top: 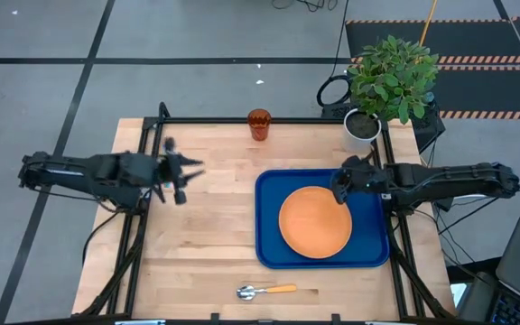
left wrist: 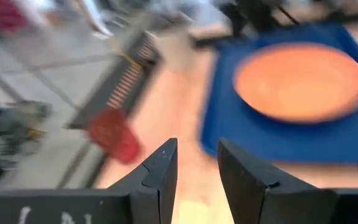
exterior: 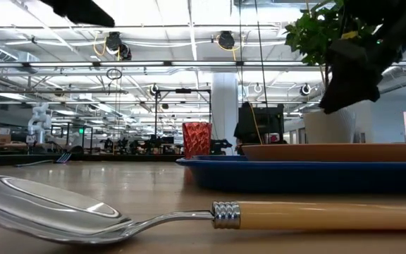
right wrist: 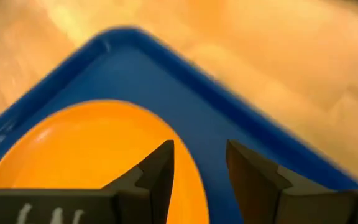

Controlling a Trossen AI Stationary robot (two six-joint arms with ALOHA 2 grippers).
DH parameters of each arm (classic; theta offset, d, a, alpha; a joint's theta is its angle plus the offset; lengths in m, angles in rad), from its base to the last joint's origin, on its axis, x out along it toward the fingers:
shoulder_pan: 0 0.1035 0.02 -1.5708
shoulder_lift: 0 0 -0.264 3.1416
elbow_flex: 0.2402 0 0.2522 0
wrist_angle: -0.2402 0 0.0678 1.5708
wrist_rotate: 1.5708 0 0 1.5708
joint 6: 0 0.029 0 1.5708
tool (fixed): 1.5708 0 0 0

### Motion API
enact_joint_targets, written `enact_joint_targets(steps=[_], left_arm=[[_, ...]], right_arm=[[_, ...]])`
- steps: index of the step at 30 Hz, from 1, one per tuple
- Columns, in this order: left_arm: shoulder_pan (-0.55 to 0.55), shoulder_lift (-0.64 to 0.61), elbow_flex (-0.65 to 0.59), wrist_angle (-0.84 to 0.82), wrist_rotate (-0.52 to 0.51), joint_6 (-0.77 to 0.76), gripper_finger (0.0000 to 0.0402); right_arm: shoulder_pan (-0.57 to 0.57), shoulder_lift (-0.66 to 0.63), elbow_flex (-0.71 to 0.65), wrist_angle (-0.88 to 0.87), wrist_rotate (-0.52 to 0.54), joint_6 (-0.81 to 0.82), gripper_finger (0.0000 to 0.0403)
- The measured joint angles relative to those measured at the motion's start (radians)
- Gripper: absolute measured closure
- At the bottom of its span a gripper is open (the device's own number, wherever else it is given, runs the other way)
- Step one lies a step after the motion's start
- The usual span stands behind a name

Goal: Pick and place plate/cup/fork/spoon on tray
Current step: Move the blue serving tray to the middle of the table

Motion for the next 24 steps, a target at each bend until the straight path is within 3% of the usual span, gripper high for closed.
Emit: enact_joint_targets(steps=[5, 13, 24], left_arm=[[-0.021, 0.197, 0.0, 0.073, 0.088, 0.157, 0.0284], [-0.107, 0.479, 0.0, 0.141, 0.092, 0.809, 0.0284], [-0.137, 0.755, 0.0, 0.51, 0.094, 1.118, 0.0284]], right_arm=[[0.0, 0.001, 0.0, 0.088, 0.018, -0.067, 0.0264], [0.008, 0.002, 0.0, 0.105, -0.035, -0.071, 0.0264], [0.009, 0.002, 0.001, 0.105, -0.037, -0.117, 0.0264]])
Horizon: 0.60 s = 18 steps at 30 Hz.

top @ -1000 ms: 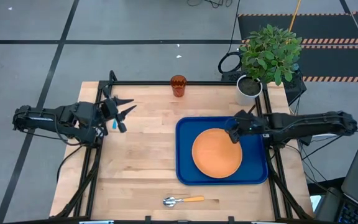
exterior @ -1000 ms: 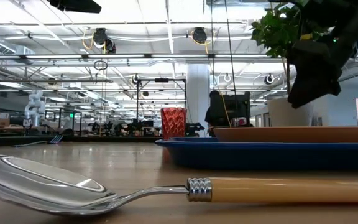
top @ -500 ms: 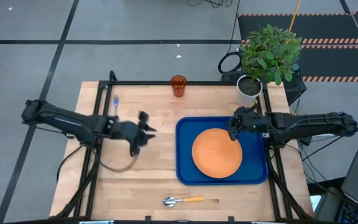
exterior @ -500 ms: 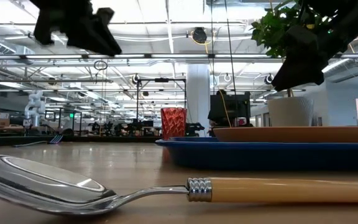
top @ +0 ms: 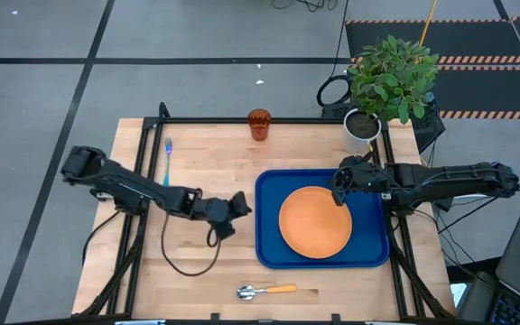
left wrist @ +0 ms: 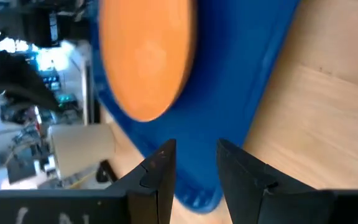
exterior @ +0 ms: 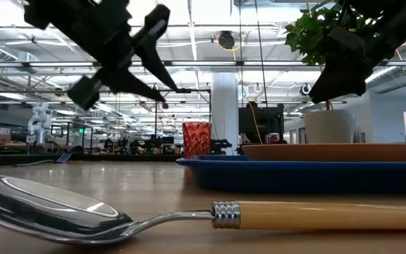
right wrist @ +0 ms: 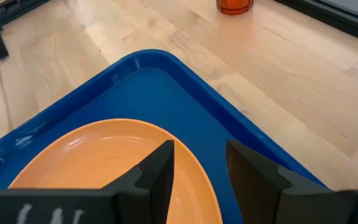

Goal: Pick and place plate/cup/fork/spoon on tray
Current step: Move the blue serving tray to the middle of the table

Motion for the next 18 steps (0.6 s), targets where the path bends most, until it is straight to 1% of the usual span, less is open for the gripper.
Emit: enact_joint_targets(steps=[6, 9, 11, 13, 18], left_arm=[[0.023, 0.157, 0.0, 0.036, -0.001, 0.051, 0.0284], [0.027, 0.222, 0.0, 0.124, -0.003, 0.084, 0.0284], [0.027, 0.251, 0.0, 0.209, -0.003, 0.1, 0.0284], [0.027, 0.27, 0.0, 0.254, -0.002, 0.12, 0.0284], [0.036, 0.28, 0.0, 0.255, -0.002, 0.144, 0.0284]], right_arm=[[0.0, 0.0, 0.0, 0.0, -0.001, -0.006, 0.0264], [0.0, 0.0, 0.0, 0.0, -0.001, -0.006, 0.0264], [0.0, 0.0, 0.0, 0.0, -0.001, -0.005, 0.0264], [0.0, 0.0, 0.0, 0.0, -0.001, -0.001, 0.0264], [0.0, 0.0, 0.0, 0.001, -0.001, 0.001, 0.0264]])
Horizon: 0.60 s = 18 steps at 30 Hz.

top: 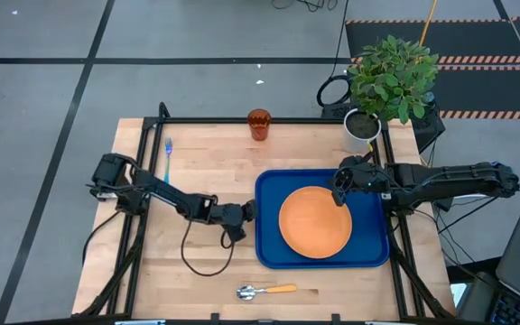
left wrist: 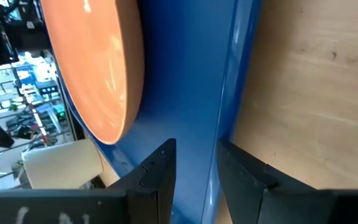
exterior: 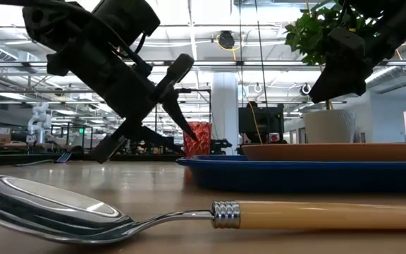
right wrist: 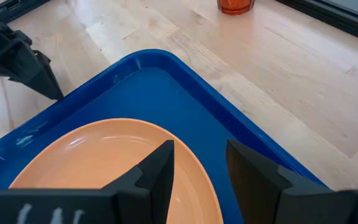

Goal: Pick and place plate/cup/fork/spoon on tray
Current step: Move the blue serving tray to the middle of the table

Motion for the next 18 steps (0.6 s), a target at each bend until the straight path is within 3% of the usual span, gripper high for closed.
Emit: enact_joint_targets(steps=[18], left_arm=[[-0.002, 0.0, -0.001, -0.07, 0.0, -0.012, 0.0284]], right_arm=[[0.0, 0.0, 0.0, 0.016, -0.023, 0.0, 0.0264]])
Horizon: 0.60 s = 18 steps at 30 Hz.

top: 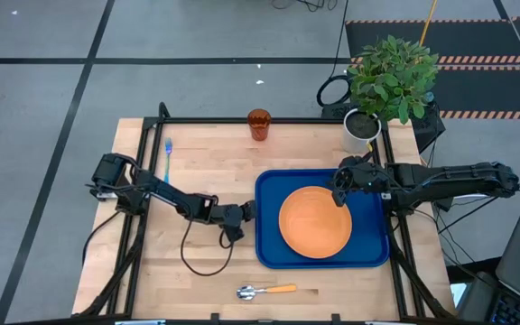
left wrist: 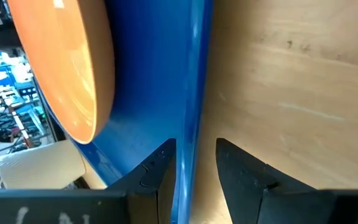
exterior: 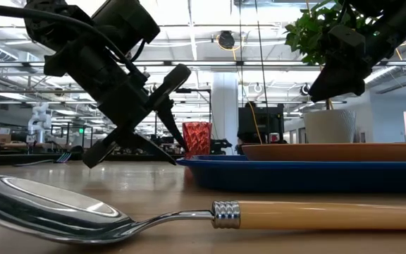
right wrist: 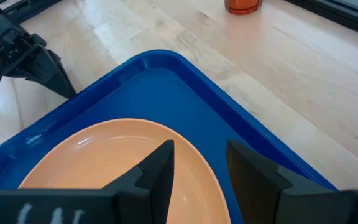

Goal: Pick and place plate/cup/fork/spoon on tray
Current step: Move the blue serving tray to the middle of the table

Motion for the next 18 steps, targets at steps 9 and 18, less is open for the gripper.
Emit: enact_joint_targets(steps=[9, 18], left_arm=[[0.021, 0.0, 0.0, 0.009, 0.045, 0.014, 0.0284], [0.034, 0.0, 0.0, 0.016, 0.096, 0.029, 0.0284]], right_arm=[[0.0, 0.0, 0.0, 0.038, 0.0, -0.009, 0.0264], [0.0, 0.0, 0.0, 0.037, 0.001, -0.011, 0.0264]])
